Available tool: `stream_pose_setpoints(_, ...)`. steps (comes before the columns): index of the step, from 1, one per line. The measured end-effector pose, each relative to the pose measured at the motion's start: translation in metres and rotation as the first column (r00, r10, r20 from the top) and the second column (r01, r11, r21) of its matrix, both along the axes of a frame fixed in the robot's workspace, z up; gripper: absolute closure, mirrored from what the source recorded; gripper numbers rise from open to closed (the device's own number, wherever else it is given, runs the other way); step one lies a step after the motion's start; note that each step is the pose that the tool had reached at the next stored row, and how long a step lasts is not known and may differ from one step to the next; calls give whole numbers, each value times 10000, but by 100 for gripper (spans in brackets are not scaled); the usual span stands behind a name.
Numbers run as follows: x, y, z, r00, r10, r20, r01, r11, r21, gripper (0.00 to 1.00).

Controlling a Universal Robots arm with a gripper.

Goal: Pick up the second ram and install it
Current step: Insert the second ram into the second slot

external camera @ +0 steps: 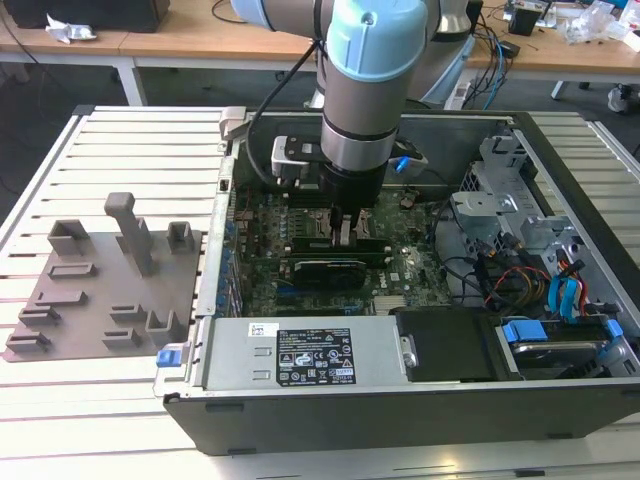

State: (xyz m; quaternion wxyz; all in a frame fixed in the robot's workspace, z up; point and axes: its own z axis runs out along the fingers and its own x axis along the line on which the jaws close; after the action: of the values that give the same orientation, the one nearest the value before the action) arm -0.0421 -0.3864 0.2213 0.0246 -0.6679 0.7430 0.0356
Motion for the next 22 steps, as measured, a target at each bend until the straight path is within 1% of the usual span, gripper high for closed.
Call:
stream_pose_setpoints(7, 16, -2, 7, 10000, 62, -1, -62, 10000, -2, 86)
stream_pose_setpoints(12, 16, -10, 6, 9998, 203, 0, -203, 9998, -1, 86)
stream_pose_setpoints(17, 16, -7, -60, 9998, 209, 1, -209, 9998, 0, 86)
stream_pose_setpoints(20, 16, -2, -74, 9998, 209, -2, -209, 9998, -3, 86)
stream_pose_setpoints(21, 17, 1, -83, 9998, 210, 7, -210, 9998, 11, 85)
stream_pose_setpoints(22, 16, -1, -79, 9998, 209, 0, -209, 9998, 0, 78)
